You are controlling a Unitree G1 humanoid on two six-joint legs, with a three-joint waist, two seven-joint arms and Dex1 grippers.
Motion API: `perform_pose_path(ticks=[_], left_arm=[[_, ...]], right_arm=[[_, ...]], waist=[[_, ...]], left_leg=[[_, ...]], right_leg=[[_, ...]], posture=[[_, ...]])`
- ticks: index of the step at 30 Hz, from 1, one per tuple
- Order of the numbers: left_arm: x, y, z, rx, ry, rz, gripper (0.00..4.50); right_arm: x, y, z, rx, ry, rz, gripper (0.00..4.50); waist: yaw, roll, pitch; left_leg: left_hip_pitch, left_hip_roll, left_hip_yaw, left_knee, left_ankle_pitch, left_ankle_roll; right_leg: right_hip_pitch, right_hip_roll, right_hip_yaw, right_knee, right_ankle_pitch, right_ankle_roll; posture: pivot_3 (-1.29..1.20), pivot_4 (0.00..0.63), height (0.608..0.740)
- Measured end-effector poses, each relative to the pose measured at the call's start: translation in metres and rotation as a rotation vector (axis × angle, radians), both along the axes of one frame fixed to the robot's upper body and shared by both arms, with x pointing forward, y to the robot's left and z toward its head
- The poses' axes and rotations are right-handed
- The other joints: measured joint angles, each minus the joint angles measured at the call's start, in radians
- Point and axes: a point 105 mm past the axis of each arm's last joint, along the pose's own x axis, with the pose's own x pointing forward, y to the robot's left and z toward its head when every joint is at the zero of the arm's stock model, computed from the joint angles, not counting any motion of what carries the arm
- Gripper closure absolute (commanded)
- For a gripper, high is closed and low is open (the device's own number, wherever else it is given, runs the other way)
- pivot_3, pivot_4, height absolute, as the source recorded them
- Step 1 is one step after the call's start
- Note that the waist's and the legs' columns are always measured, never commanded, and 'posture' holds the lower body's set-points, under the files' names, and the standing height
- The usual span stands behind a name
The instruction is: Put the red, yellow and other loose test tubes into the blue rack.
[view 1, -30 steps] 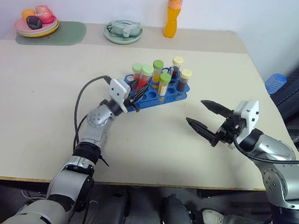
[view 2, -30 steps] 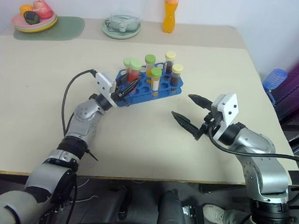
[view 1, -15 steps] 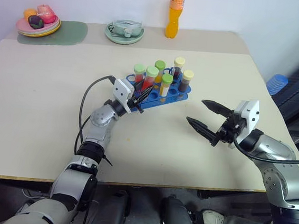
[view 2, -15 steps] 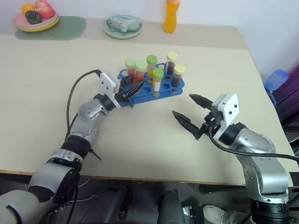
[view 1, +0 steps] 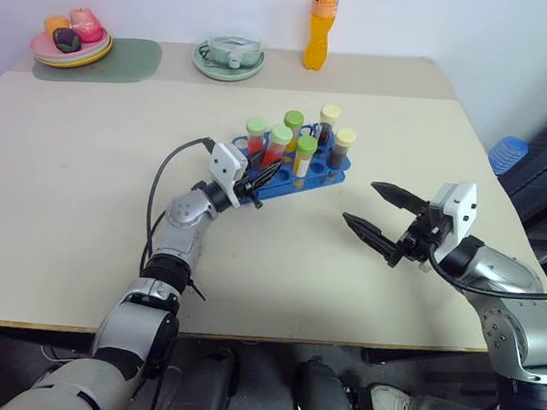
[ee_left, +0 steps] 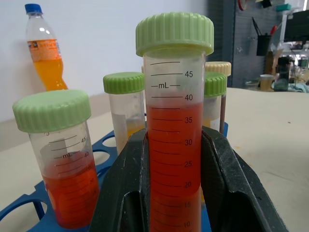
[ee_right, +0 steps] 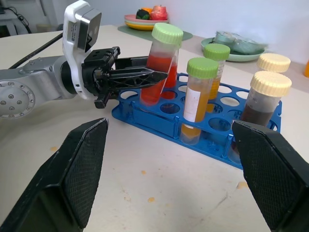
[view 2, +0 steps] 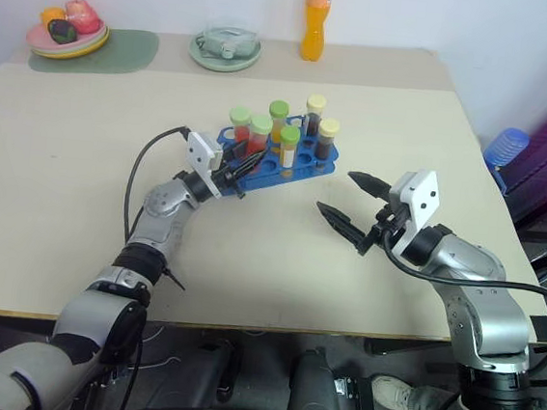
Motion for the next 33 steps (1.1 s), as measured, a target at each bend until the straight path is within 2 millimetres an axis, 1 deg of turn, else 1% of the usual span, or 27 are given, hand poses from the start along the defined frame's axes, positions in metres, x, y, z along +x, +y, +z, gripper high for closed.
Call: perform_pose_path(ticks=[7, 9, 10, 12, 17, 21, 25, 31, 33], left_arm=[[-0.001, 0.002, -0.001, -0.013, 0.014, -0.013, 3.71], [-0.002, 0.003, -0.001, -0.024, 0.020, -0.022, 2.68], [-0.003, 0.003, -0.002, -0.022, 0.020, -0.027, 2.30], [-0.005, 0.003, -0.010, -0.031, 0.044, -0.016, 2.30], [-0.007, 0.009, -0.009, -0.036, 0.049, 0.006, 2.30], [-0.013, 0.020, -0.011, -0.019, 0.043, 0.034, 2.30], [-0.018, 0.026, -0.014, -0.024, 0.079, 0.036, 2.30], [-0.017, 0.034, -0.003, -0.064, 0.097, 0.066, 2.30], [-0.017, 0.034, -0.003, -0.066, 0.103, 0.073, 2.30]], right_arm=[[0.000, 0.000, 0.000, 0.000, 0.000, 0.000, 0.31], [0.000, 0.000, 0.000, -0.001, -0.002, 0.000, 0.31], [0.000, 0.000, 0.000, -0.001, -0.002, -0.001, 0.31], [0.000, 0.000, 0.000, -0.001, -0.004, 0.000, 0.31], [0.001, 0.000, 0.000, -0.003, -0.009, -0.003, 0.31], [0.002, -0.001, -0.003, -0.005, -0.011, -0.007, 0.31], [0.004, 0.000, -0.008, 0.002, 0.001, -0.001, 0.31], [0.009, 0.004, -0.011, 0.014, 0.001, 0.004, 0.31], [0.010, 0.006, -0.010, 0.014, -0.005, 0.015, 0.31]], waist=[[-0.001, 0.000, 0.000], [-0.002, 0.000, 0.000], [-0.002, 0.000, 0.000], [-0.002, 0.000, 0.000], [-0.002, 0.000, 0.000], [-0.006, 0.000, 0.000], [-0.004, 0.000, 0.000], [-0.005, 0.000, 0.000], [-0.004, 0.000, 0.000]], left_leg=[[0.000, 0.000, 0.000, 0.000, 0.000, 0.000], [0.000, 0.000, 0.000, 0.000, 0.000, 0.000], [0.000, 0.000, 0.000, 0.000, 0.000, 0.000], [0.000, 0.000, 0.000, 0.000, 0.000, 0.000], [0.000, 0.000, 0.000, 0.000, 0.000, 0.000], [0.000, 0.000, 0.000, -0.001, 0.000, 0.000], [0.000, 0.000, 0.000, 0.000, 0.000, 0.000], [0.000, 0.000, 0.000, 0.000, 0.000, 0.000], [0.000, 0.000, 0.000, 0.000, 0.000, 0.000]], right_leg=[[0.000, 0.000, 0.000, 0.000, 0.000, 0.000], [0.000, 0.000, 0.000, 0.000, 0.000, 0.000], [0.000, 0.000, 0.000, 0.000, 0.000, 0.000], [0.000, 0.000, 0.000, 0.000, 0.000, 0.000], [0.000, 0.000, 0.000, 0.000, 0.000, 0.000], [-0.001, 0.000, 0.000, 0.001, 0.000, 0.000], [-0.001, 0.000, 0.000, 0.000, 0.000, 0.000], [-0.001, 0.000, 0.000, 0.000, 0.000, 0.000], [-0.001, 0.000, 0.000, 0.001, 0.000, 0.000]], posture=[[0.00, 0.150, 0.740], [0.00, 0.150, 0.740], [0.00, 0.150, 0.740], [0.00, 0.150, 0.740], [0.00, 0.150, 0.740], [0.00, 0.150, 0.740], [0.00, 0.150, 0.740], [0.00, 0.150, 0.740], [0.00, 0.150, 0.740]])
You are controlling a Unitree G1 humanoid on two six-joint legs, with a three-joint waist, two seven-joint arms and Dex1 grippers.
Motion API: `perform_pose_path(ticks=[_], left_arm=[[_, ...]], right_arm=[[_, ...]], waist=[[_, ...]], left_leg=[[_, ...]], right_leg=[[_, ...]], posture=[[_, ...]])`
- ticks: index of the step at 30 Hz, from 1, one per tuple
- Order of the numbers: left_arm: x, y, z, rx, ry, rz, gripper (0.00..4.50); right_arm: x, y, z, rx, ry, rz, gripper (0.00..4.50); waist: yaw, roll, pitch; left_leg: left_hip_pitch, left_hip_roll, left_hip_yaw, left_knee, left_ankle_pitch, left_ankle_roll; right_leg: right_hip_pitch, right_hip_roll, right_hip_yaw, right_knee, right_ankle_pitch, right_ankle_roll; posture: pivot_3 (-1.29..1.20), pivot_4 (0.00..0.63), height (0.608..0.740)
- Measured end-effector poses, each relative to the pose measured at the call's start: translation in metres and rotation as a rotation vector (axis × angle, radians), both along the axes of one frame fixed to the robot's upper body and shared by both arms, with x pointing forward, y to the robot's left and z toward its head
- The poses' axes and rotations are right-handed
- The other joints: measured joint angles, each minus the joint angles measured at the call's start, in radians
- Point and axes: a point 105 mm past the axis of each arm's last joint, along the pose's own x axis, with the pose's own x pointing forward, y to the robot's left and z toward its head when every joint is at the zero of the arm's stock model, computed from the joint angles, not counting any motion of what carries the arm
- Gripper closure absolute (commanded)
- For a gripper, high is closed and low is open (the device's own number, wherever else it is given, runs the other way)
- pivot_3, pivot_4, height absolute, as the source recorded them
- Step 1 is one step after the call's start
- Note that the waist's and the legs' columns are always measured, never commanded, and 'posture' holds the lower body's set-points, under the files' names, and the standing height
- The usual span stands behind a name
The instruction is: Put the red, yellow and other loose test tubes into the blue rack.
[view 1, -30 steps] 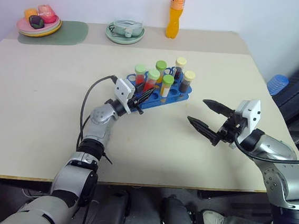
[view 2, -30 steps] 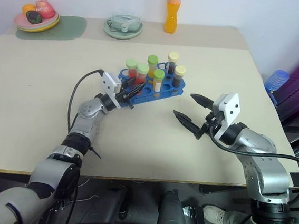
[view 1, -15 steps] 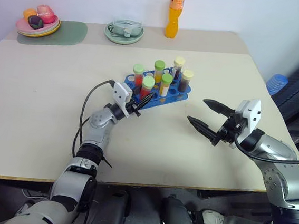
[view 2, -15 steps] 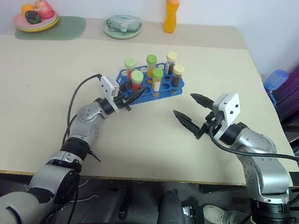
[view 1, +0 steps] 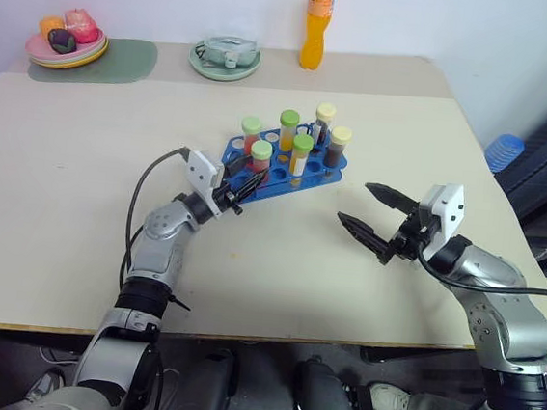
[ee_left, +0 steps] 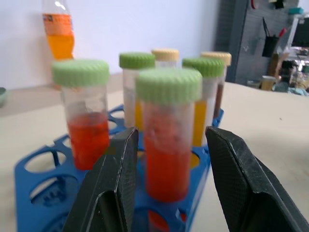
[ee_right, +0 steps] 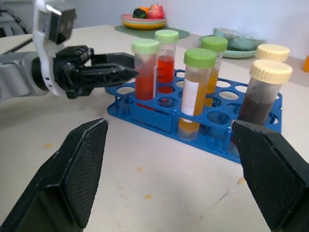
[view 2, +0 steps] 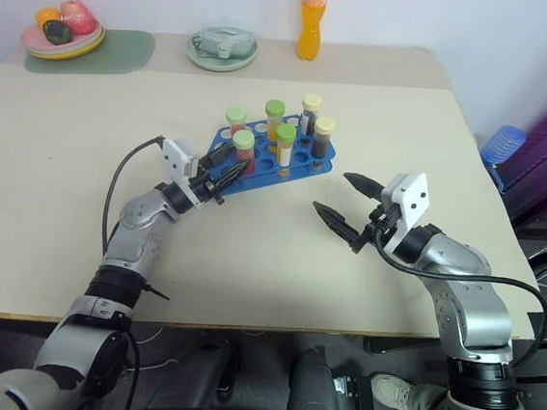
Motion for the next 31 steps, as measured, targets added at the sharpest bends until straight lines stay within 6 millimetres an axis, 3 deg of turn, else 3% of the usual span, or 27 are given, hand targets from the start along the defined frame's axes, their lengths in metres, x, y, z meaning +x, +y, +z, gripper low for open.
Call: perform_pose_path(ticks=[5, 8, 12, 16, 22, 31], left_arm=[[-0.004, 0.000, 0.003, 0.000, -0.010, -0.007, 2.30], [-0.017, 0.006, -0.006, 0.014, 0.017, -0.042, 2.30], [-0.034, 0.024, -0.019, 0.060, 0.057, -0.047, 2.30], [-0.050, 0.048, -0.018, 0.033, 0.064, -0.025, 2.30], [-0.077, 0.079, -0.017, 0.129, 0.092, 0.006, 2.30], [-0.093, 0.108, -0.002, 0.170, 0.123, 0.067, 2.30]], right_arm=[[0.001, 0.002, -0.001, -0.001, 0.001, 0.012, 0.31], [0.001, 0.001, -0.002, -0.001, 0.007, 0.011, 0.31], [-0.002, -0.002, -0.011, -0.008, 0.030, 0.000, 0.31], [-0.005, -0.006, -0.019, -0.024, 0.037, -0.021, 0.31], [-0.004, -0.033, -0.029, -0.036, 0.044, -0.149, 0.31], [-0.007, -0.055, -0.039, -0.042, 0.052, -0.234, 0.31]], waist=[[0.000, 0.000, 0.000], [-0.004, 0.000, 0.000], [-0.002, 0.000, 0.000], [-0.001, 0.000, 0.000], [0.000, 0.001, 0.000], [-0.002, 0.001, 0.000]], left_leg=[[0.000, 0.000, 0.000, 0.000, 0.000, 0.000], [0.000, 0.000, 0.000, -0.001, 0.000, 0.000], [0.000, 0.000, 0.000, -0.001, 0.000, 0.000], [0.000, 0.001, 0.000, -0.001, 0.000, 0.000], [0.000, 0.001, 0.000, -0.002, 0.000, 0.000], [0.001, 0.001, 0.000, -0.002, -0.001, -0.001]], right_leg=[[0.000, 0.000, 0.000, 0.000, 0.000, 0.000], [0.000, 0.000, 0.000, 0.000, 0.000, 0.000], [0.000, 0.000, 0.001, 0.000, 0.000, 0.000], [0.000, 0.000, 0.001, 0.000, 0.000, 0.000], [0.000, 0.000, 0.001, -0.001, 0.000, -0.001], [0.000, 0.000, 0.001, -0.001, 0.000, -0.001]], posture=[[0.00, 0.150, 0.740], [0.00, 0.150, 0.740], [0.00, 0.150, 0.740], [0.00, 0.150, 0.740], [0.00, 0.150, 0.740], [0.00, 0.150, 0.740]])
